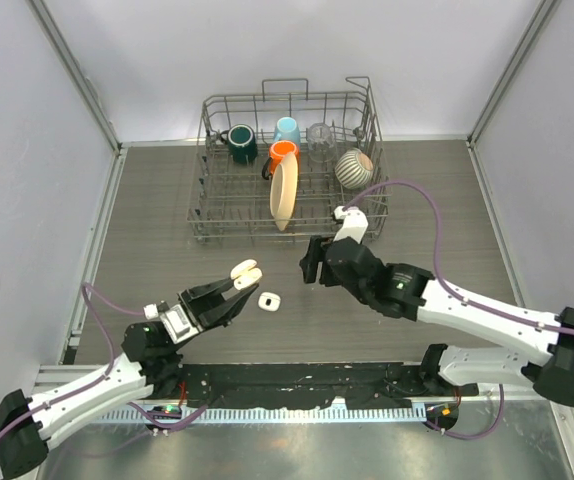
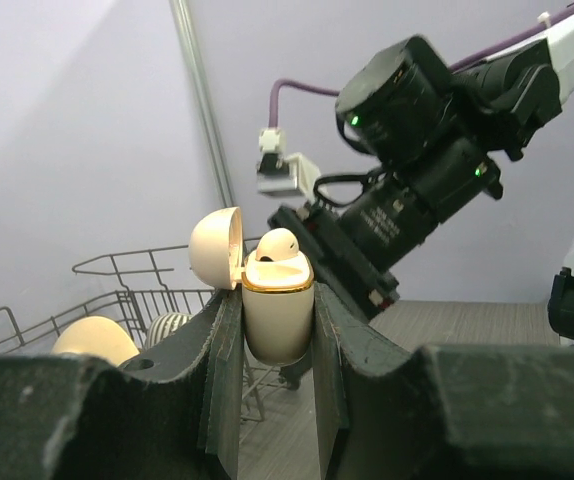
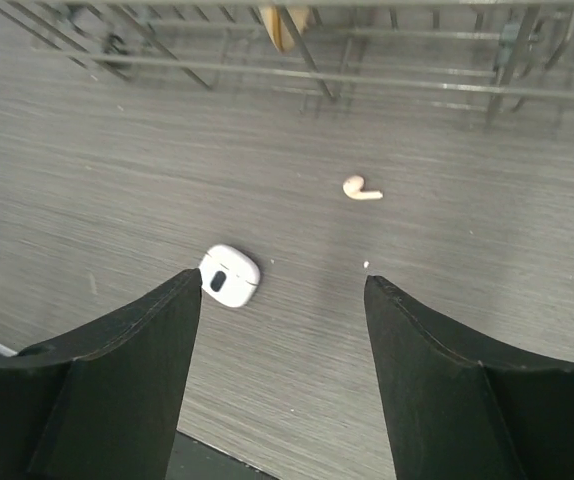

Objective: Insert the wireless bluetooth earbuds into the charging case
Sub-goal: Pick up the earbud from the center of the board.

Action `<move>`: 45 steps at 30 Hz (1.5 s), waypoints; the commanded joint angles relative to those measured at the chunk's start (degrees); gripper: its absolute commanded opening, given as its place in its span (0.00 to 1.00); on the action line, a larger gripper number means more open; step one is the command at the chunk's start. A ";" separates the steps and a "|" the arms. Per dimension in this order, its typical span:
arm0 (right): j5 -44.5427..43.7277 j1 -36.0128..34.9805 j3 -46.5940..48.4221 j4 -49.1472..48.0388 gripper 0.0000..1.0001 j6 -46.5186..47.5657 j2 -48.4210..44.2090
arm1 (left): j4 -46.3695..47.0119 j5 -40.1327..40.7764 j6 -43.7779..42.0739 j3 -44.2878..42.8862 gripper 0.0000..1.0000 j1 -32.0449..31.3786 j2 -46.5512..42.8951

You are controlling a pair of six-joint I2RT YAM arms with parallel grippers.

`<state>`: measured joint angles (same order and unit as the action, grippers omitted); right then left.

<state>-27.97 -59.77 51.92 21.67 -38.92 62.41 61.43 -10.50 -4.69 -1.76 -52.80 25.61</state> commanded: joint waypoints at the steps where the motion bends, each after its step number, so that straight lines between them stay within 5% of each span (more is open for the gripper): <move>1: -1.48 0.09 0.11 -0.22 0.70 -0.99 4.29 | -0.52 0.83 -0.94 2.20 0.00 0.06 -2.13; 16: -0.77 0.26 3.10 -11.72 0.57 13.68 25.99 | -6.50 1.27 -1.82 2.64 0.00 0.06 -9.60; 29: 1.60 4.22 1.43 -25.44 0.55 21.60 34.44 | -8.96 2.06 -1.64 3.60 0.00 -0.03 -13.21; 45: 4.06 7.56 1.69 -26.60 0.46 22.22 39.01 | -9.13 2.42 -1.73 3.78 0.00 -0.03 -13.65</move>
<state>-24.23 -53.23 52.49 -2.81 -16.34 100.90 51.46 -8.99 -5.28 -1.76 -52.80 12.67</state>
